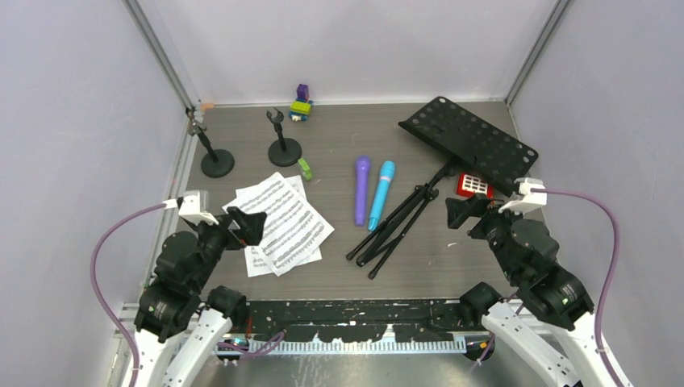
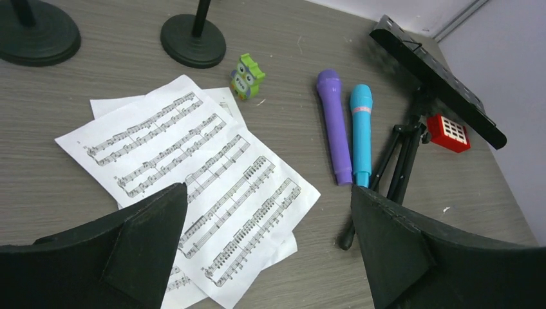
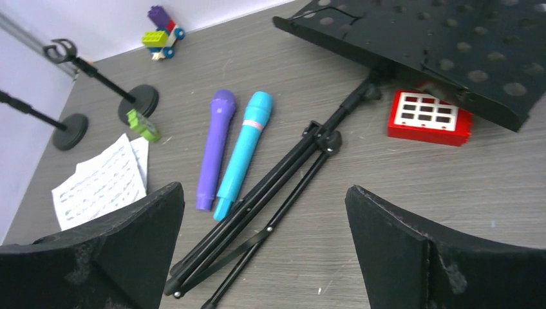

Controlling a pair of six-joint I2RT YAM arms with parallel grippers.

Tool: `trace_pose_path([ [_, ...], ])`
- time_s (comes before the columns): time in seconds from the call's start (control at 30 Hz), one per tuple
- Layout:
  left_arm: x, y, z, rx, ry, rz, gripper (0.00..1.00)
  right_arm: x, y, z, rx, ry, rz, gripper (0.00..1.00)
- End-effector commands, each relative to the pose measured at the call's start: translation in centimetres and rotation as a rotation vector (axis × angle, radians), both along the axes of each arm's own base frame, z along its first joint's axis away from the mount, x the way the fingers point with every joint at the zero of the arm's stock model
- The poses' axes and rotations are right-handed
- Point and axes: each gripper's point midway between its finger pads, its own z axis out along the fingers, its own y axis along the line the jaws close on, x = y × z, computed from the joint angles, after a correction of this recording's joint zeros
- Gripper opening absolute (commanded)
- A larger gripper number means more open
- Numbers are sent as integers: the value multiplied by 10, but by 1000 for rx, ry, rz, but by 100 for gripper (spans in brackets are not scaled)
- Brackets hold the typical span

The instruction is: Pack up the instrument practice props

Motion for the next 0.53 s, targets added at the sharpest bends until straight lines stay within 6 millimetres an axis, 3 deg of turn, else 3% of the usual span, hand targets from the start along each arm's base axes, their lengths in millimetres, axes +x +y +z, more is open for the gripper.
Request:
trace_pose_path([
  [0.0,-8,9,-2,18,6,25,100,1,-23,3,16,-68,-118,100],
  [0.27,-4,2,-8,29,47,-6,100,-7,-38,-1,74,-109,-184,100],
  [0.5,2,-2,-17,49,113,-8,100,-6,-39,-11,71,-93,-196,100],
])
